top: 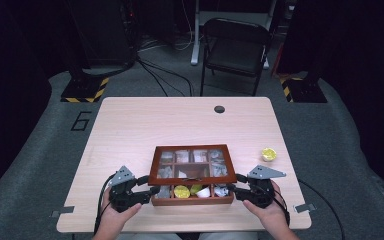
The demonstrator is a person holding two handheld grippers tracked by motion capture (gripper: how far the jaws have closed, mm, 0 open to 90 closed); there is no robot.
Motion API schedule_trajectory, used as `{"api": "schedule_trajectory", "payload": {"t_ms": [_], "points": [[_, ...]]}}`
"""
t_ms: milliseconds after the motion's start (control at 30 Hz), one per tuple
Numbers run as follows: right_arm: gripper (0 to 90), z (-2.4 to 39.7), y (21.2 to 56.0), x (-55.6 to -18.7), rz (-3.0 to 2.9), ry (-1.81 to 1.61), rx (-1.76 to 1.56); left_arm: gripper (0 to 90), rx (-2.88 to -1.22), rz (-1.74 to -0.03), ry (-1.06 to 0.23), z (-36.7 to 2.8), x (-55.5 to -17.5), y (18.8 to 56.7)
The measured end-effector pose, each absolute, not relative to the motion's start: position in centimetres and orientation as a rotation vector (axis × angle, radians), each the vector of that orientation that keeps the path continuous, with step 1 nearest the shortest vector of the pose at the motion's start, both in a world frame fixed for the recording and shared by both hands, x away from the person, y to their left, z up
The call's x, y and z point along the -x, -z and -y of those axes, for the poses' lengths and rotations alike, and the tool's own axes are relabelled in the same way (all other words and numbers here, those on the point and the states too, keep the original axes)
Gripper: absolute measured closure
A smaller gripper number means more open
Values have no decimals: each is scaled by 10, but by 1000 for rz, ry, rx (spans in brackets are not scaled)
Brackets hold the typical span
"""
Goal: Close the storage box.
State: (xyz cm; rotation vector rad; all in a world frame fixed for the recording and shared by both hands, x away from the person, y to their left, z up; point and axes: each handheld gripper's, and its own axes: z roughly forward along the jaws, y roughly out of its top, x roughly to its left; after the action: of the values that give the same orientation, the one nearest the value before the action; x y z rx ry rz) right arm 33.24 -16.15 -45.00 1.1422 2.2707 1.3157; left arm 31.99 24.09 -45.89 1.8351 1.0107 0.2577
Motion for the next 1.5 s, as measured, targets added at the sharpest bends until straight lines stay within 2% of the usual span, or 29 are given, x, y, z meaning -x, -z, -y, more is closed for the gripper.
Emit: {"api": "schedule_trajectory", "payload": {"t_ms": [567,833,1100,1500], "points": [[498,162,473,-328,-2367,-1254,-1120,400,-1908,-1010,-201,-236,-314,480],[495,161,479,-328,-2396,-1205,-1114,400,-1953,-978,-232,-231,-311,482],[492,162,478,-326,-2395,-1208,-1131,399,-1936,-993,-231,-231,-310,483],[488,159,479,-321,-2434,-1170,-1133,400,-1926,-1065,-161,-237,-305,484]]}}
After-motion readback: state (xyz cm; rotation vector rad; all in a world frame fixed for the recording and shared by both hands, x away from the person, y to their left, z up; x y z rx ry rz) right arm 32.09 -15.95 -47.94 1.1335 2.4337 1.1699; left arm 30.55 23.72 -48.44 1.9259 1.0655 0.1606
